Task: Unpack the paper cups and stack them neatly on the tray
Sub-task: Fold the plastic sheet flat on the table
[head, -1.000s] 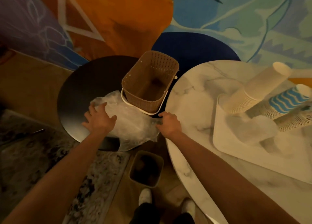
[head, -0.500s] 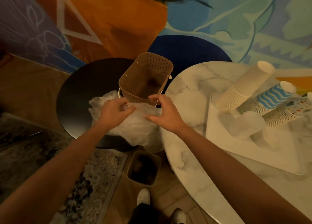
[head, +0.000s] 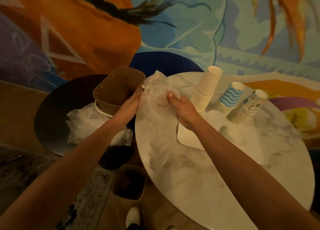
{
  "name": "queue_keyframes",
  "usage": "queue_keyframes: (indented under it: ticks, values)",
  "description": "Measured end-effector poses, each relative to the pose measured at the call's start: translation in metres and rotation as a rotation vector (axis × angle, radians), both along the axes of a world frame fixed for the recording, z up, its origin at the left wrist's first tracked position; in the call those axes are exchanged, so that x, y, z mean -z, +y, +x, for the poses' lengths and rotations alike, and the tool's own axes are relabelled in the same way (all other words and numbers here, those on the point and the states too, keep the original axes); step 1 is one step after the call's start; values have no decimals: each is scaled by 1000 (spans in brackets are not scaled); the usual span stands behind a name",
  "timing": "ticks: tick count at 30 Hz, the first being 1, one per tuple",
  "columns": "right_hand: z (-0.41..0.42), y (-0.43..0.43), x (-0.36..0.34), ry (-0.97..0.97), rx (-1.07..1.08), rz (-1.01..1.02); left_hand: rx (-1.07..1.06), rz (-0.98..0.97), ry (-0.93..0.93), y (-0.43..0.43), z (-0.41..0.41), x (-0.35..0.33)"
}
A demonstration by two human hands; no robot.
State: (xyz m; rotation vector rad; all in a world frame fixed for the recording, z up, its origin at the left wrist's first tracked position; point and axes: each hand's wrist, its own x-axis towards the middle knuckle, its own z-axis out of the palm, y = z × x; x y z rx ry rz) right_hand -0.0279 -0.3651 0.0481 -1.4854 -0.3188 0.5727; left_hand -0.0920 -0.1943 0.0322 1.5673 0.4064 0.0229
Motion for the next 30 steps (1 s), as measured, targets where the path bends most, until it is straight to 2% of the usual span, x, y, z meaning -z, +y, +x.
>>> queue_keyframes:
  ticks: [2, 6, 9, 11, 15, 18, 20, 23, 25, 27, 29, 30]
  values:
    - [0, -15, -5, 27, 4, -13, 44, -19, -7, -28, 3, 2]
    - [-3, -35, -10, -192, 118, -205, 11, 4, -109, -71, 14, -2]
    - [-4, -47, -14, -232, 341, -82, -113, 24, -129, -92, 24, -7]
    - [-8, -50, -16, -278, 405, -11, -177, 42, -156, -100, 29, -11]
    - [-10, -51, -13, -458, 378, -314, -139, 100, -199, -121, 27, -22]
    - [-5, -59, -10, -461, 507, -307, -161, 183, -227, -119, 24, -23]
    - [1, -71, -9, -393, 616, -245, -258, 208, -247, -100, 26, -19]
    - [6, -89, -10, -437, 612, -295, -379, 256, -287, -70, 23, -19]
    - [6, -91, -11, -491, 544, -344, -472, 201, -291, -57, 22, -24]
    - [5, -86, -11, -446, 563, -295, -589, 25, -206, -45, 22, -26]
    - [4, -81, -10, -391, 619, -226, -519, -240, -92, -40, 20, -23]
    - [3, -79, -9, -378, 627, -206, -402, -283, -28, -42, 17, -18]
